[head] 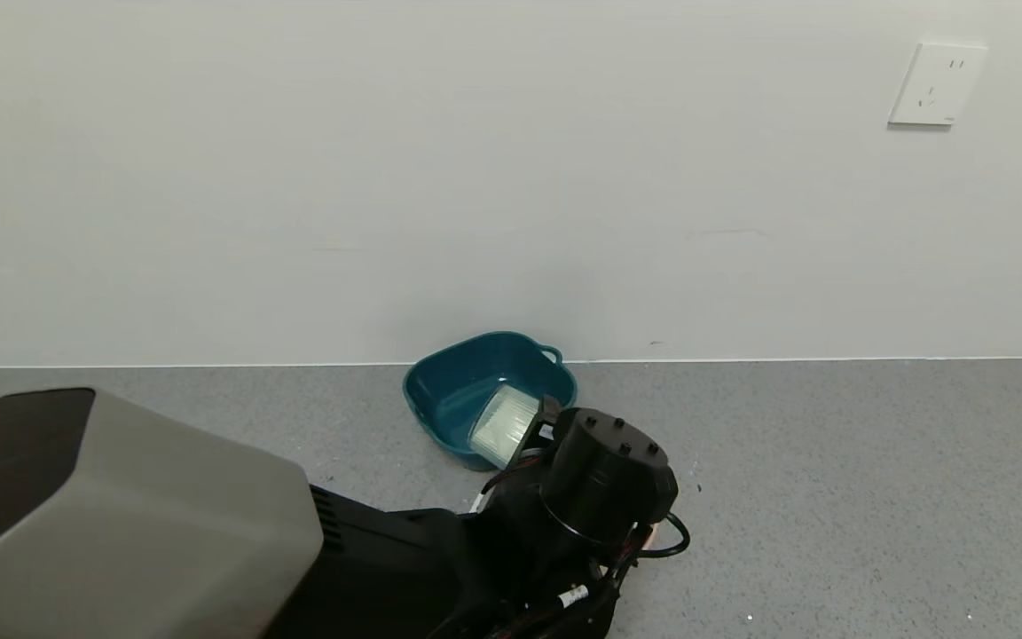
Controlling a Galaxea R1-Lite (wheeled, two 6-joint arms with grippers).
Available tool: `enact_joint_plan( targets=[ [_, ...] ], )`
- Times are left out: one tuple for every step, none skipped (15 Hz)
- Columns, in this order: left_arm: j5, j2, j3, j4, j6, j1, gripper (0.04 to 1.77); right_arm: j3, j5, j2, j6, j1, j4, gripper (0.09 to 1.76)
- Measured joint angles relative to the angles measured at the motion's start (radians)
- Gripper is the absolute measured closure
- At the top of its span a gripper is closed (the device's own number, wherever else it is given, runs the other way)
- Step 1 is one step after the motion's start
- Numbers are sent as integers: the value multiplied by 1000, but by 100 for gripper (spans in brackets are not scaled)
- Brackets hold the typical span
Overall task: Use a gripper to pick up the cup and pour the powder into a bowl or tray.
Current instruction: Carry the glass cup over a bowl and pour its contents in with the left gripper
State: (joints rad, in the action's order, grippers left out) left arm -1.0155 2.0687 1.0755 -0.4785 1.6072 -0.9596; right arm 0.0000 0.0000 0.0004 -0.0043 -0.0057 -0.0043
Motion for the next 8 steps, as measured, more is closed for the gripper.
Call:
enact_joint_plan(
  targets=[
    [-21, 3, 1, -1, 12, -4, 55, 0, 0, 0, 0, 0, 0, 14],
    [-29, 5, 3, 0, 17, -7, 55, 0, 0, 0, 0, 0, 0, 14],
    [-34, 7, 4, 0, 23, -7, 55, 0, 0, 0, 0, 0, 0, 14],
    [-38, 8, 4, 0, 24, -8, 55, 0, 0, 0, 0, 0, 0, 14],
    [-40, 9, 4, 0, 26, -9, 55, 0, 0, 0, 0, 0, 0, 14],
    [-41, 9, 3, 0, 26, -9, 55, 0, 0, 0, 0, 0, 0, 14],
    [-41, 9, 3, 0, 26, -9, 55, 0, 0, 0, 0, 0, 0, 14],
    [-42, 9, 3, 0, 25, -8, 55, 0, 0, 0, 0, 0, 0, 14]
  ],
)
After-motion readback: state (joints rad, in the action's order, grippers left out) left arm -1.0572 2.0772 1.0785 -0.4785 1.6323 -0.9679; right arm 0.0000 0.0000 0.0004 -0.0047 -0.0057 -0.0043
